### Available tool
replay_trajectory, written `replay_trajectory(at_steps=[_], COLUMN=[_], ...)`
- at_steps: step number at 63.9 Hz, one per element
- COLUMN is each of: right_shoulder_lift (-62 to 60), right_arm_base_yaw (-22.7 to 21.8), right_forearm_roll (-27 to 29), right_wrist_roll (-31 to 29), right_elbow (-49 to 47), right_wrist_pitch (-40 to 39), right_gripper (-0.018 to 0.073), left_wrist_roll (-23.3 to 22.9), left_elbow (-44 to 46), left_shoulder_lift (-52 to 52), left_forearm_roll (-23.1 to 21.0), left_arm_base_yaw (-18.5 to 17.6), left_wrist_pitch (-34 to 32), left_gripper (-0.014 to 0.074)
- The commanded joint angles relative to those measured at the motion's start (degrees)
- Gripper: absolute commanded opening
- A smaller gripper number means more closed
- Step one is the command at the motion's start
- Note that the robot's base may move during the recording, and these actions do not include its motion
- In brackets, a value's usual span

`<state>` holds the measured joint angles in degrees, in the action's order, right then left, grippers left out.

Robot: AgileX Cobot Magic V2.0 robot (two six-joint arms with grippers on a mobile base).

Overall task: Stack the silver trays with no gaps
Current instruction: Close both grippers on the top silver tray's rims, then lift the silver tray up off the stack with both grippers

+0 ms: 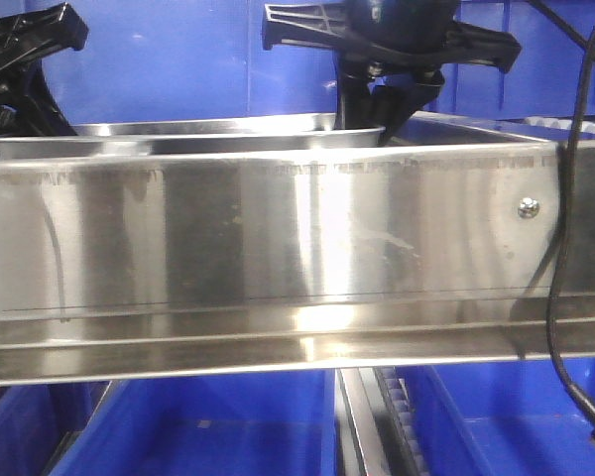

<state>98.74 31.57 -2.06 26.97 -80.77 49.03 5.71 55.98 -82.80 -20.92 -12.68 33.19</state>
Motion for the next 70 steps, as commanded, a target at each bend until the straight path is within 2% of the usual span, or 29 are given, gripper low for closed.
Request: replay_trajectory(at_steps=[1, 9, 22, 37, 49, 70], right_shoulder_lift=[0.0, 0.0, 0.0, 0.0, -0.4, -1.7], right_arm_base_yaw=[-0.2, -0.2, -0.1, 0.0, 1.6, 3.4], right_forearm_roll=[-1.0, -1.0, -2.5, -3.2, -7.3, -8.8], right_wrist_roll=[-0.7, -0.7, -0.7, 0.6, 2.5, 3.3], right_elbow=[-0.2, -0.2, -0.2, -0.2, -0.4, -0.4], right_wrist_pitch=[2.0, 2.4, 4.4, 4.2, 4.4, 3.9], right_gripper=[-0.0085, -0.0085, -0.0073, -0.0073, -0.0073, -0.0075], left_wrist_roll=[0.2, 0.2, 0.2, -1.7, -1.5, -1.4], left_elbow=[0.3, 0.3, 0.3, 0.3, 0.3, 0.3], left_shoulder_lift=[-0.3, -0.3, -0.3, -0.3, -0.3, 0.4], left_forearm_roll=[0.7, 1.1, 3.7, 3.7, 4.3, 4.1], left_arm_base_yaw=[-0.4, -0.4, -0.4, -0.4, -0.4, -0.4], left_wrist_pitch=[0.4, 0.4, 1.4, 2.4, 3.3, 3.5], left_gripper=[0.0043, -0.0032, -0.0017, -0.0017, -0.0017, -0.0017])
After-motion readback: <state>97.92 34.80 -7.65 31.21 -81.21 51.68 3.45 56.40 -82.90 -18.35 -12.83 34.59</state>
